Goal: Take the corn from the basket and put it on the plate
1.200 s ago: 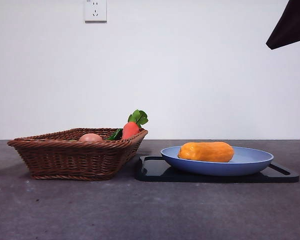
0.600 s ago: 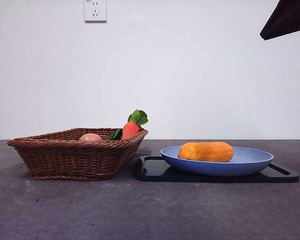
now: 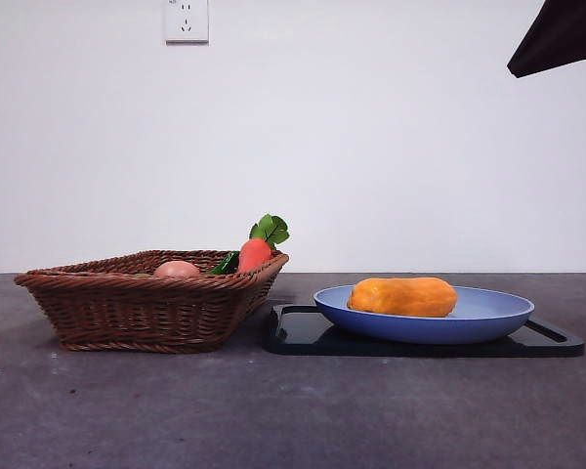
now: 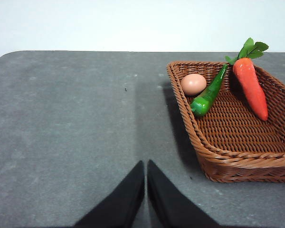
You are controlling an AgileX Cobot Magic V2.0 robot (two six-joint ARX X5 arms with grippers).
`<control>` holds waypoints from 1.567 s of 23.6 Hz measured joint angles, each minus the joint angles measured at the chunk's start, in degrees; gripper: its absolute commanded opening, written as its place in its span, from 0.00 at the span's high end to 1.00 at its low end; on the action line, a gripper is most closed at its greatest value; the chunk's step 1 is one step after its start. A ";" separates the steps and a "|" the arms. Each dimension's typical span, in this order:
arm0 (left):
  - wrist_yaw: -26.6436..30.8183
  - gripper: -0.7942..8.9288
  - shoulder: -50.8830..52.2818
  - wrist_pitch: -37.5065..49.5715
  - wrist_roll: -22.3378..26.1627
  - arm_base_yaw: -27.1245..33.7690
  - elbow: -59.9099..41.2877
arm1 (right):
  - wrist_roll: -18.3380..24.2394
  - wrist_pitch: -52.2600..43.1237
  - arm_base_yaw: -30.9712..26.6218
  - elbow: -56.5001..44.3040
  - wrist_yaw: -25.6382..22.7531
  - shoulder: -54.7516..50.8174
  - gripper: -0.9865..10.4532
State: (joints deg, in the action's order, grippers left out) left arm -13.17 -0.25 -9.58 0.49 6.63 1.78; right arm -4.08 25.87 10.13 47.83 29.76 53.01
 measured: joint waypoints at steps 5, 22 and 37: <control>0.00 0.91 0.00 0.00 0.00 0.00 0.00 | 0.00 0.00 0.00 0.00 0.00 0.00 0.91; 0.00 0.91 0.00 0.00 0.00 0.00 0.00 | 6.73 -14.03 -8.31 -12.33 -11.80 -18.08 0.91; 0.00 0.91 0.00 0.02 0.00 0.00 0.00 | 6.69 -27.45 -14.75 -41.94 -18.05 -47.30 0.91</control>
State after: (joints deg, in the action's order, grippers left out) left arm -13.17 -0.25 -9.56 0.49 6.63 1.78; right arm 2.61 -1.58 -4.62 5.89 11.70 5.72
